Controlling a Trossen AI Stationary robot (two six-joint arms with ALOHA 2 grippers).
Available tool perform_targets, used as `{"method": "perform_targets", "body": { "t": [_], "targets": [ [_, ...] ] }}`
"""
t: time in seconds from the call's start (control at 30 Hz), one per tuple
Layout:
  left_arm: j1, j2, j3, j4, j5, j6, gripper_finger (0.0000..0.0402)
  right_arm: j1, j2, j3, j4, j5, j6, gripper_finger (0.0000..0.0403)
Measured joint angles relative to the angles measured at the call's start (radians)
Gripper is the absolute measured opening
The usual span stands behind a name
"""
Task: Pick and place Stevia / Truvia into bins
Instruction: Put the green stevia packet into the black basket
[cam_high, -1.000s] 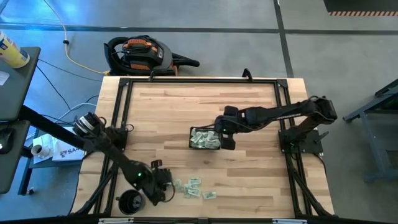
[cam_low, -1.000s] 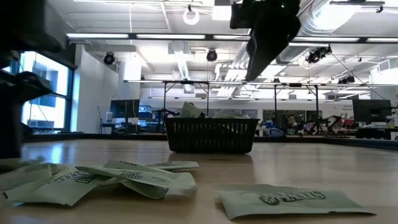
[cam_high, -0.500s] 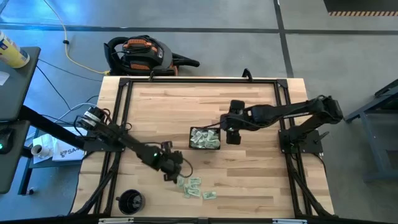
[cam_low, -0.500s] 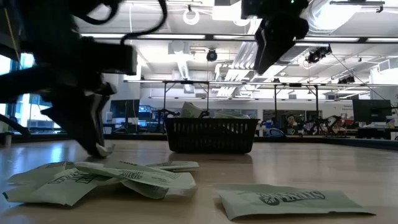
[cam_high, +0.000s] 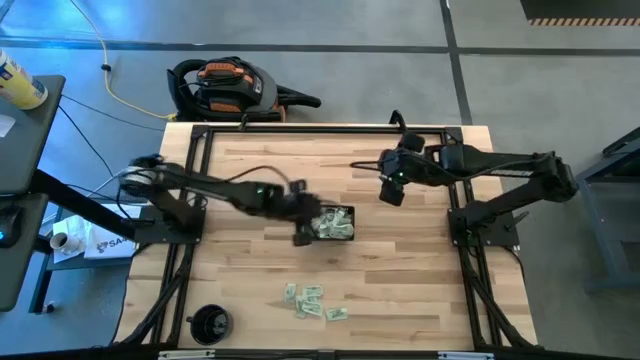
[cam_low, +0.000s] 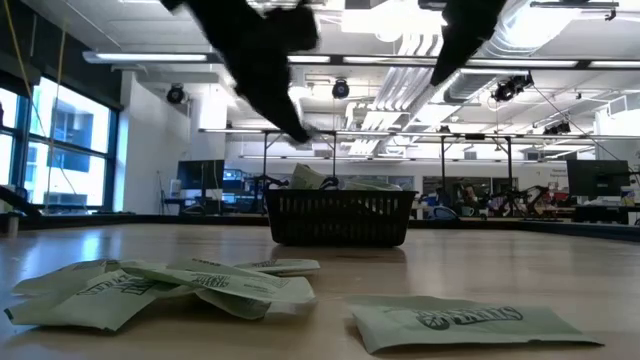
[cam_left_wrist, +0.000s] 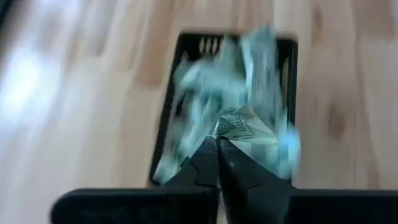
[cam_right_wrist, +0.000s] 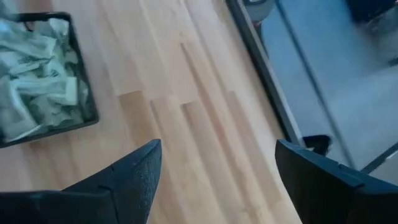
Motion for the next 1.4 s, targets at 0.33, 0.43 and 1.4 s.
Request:
{"method": "perform_targets", "body": {
  "t": [0.33, 0.43, 1.4],
  "targets": [
    [0.066, 0.095, -0.002, 0.088, 0.117, -0.036, 0.0186, 0.091, 0.075, 0.0, -0.04, -0.193, 0.051, 0.0303],
    [0.048, 0.065, 0.032, 0.008, 0.139, -0.118, 0.0225, 0.136, 0.114, 0.0, 0.017, -0.25, 0.052, 0.0303],
    [-0.528, -0.128, 0.004, -0.419, -0.23, -1.074, 0.0269, 0.617, 0.703, 0.0, 0.708, -0.483, 0.285, 0.0303]
  ]
}}
